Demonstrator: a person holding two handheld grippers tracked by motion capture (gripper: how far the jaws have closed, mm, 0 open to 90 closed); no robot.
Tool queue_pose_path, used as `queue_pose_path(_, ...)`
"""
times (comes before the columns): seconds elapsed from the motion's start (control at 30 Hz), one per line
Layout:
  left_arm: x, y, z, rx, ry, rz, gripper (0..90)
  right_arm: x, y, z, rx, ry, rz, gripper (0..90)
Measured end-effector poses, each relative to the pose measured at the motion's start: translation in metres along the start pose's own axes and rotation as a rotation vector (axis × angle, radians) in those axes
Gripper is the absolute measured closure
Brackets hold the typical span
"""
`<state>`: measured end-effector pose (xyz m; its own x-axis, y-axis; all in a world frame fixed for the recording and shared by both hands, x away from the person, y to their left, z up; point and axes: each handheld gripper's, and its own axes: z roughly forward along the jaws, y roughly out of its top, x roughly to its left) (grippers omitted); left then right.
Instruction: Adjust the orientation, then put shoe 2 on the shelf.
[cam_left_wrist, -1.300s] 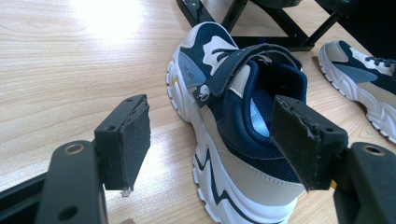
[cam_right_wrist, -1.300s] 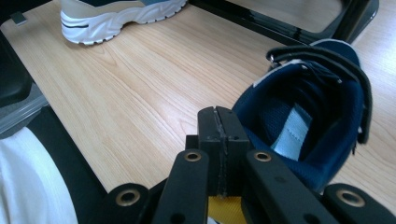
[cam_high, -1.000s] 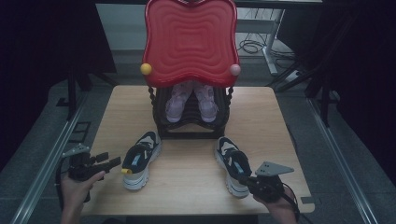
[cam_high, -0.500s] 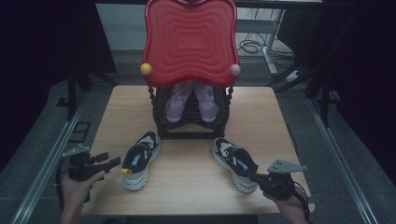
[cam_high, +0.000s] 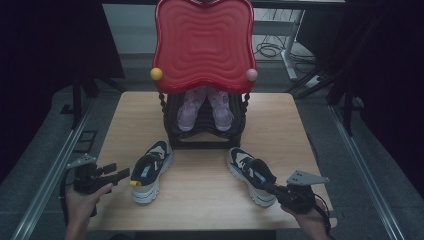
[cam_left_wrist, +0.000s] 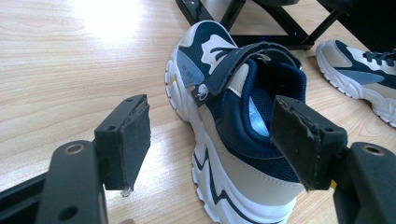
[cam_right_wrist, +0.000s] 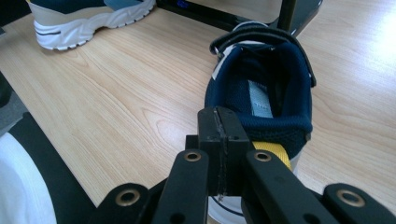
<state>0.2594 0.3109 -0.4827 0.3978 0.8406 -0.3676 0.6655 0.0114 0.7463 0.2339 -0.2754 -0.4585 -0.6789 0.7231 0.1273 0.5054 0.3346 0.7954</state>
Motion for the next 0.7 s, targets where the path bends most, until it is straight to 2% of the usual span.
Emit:
queue_pose_path(0.23,-0.007,0.003,-0.003,-0.006,-0.006,0.019,29.0,0.000,0.006,-0.001,-0.029,0.011,-0.002,88.7)
queue_pose_path(0.37,-0.013,0.006,-0.006,-0.010,-0.012,0.034,29.0,-0.009,0.015,0.002,-0.065,0.016,0.007,88.3)
queue_pose_path(0.43,-0.015,0.007,-0.008,-0.019,-0.034,0.027,29.0,-0.012,0.020,0.003,-0.083,0.034,0.012,87.9)
queue_pose_path(0.5,-0.017,0.008,-0.010,-0.022,-0.037,0.031,29.0,-0.013,0.025,0.004,-0.098,0.036,0.006,87.2)
queue_pose_path(0.7,-0.020,0.013,-0.008,-0.019,-0.045,0.045,29.1,-0.018,0.034,0.008,-0.111,0.033,0.003,85.5)
